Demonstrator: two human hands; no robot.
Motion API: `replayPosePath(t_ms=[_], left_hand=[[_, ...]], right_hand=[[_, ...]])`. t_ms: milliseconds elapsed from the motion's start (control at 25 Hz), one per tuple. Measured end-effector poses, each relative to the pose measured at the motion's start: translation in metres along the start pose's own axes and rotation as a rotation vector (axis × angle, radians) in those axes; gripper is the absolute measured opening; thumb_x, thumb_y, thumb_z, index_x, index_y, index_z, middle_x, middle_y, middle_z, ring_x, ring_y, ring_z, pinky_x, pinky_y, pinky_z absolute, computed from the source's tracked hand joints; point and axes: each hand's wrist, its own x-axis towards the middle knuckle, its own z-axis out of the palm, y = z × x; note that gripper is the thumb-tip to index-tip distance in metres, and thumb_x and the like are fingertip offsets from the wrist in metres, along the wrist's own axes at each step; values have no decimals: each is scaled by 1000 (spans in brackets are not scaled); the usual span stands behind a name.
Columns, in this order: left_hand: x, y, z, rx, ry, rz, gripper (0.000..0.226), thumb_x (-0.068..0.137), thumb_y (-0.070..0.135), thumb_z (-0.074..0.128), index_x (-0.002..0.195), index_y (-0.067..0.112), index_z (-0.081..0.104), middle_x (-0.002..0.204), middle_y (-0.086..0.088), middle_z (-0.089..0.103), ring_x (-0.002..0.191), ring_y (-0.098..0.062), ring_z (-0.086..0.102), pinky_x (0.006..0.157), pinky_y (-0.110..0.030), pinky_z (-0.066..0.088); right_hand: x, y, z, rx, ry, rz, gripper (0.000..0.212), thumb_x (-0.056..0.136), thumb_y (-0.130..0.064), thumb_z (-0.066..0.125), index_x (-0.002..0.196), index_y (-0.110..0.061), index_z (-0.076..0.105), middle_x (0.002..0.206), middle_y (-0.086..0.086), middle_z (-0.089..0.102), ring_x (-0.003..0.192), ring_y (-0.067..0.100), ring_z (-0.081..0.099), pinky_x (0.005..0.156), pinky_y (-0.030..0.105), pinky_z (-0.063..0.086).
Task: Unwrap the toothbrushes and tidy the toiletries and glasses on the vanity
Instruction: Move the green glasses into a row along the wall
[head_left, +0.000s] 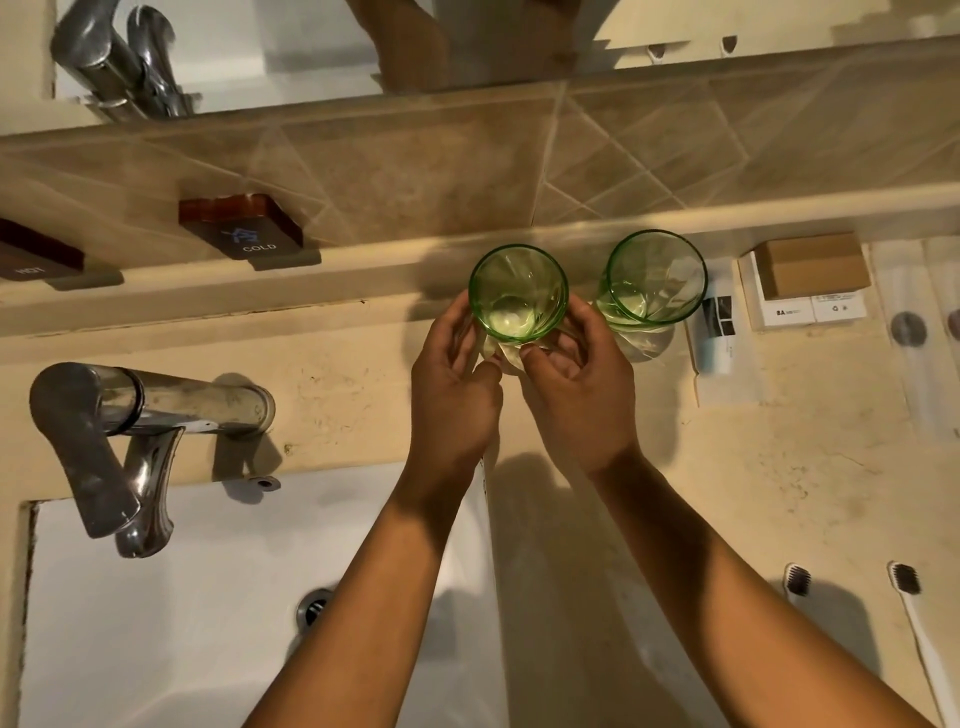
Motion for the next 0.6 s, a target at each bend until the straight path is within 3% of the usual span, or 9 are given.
replayPosePath(t_ms=[240,360,440,600], left_hand=[[-6,-4,2,63,5,-7,69,92,-2,61,151,28,40,152,15,48,138,1,44,101,-17,46],[-18,-5,-1,118,34,-42,70,90,-9,54,151,24,39,153,11,46,140,-6,43,80,-5,47],[-29,-8,-5,162,33,-45,61,91,-8,53,145,19,46,145,8,53,134,-9,50,73,-2,47],[-82,-24,-11,306,-76,-43,50,92,-1,53,135,24,55,134,6,62,125,-10,59,89,-16,52]], right_hand=[[-5,7,-2,-51,-66,18,66,88,-14,64,148,-29,40,136,-6,64,119,8,65,103,41,54],[-21,6,-13,-70,-75,36,59,89,-9,62,143,-28,46,135,-8,63,117,2,63,98,31,55],[-36,4,-26,-173,-62,30,49,89,-9,60,135,-24,54,124,-2,67,103,3,65,85,19,54],[-90,7,-73,-301,-26,6,33,89,-13,60,120,-23,64,109,0,69,89,7,66,77,22,55]])
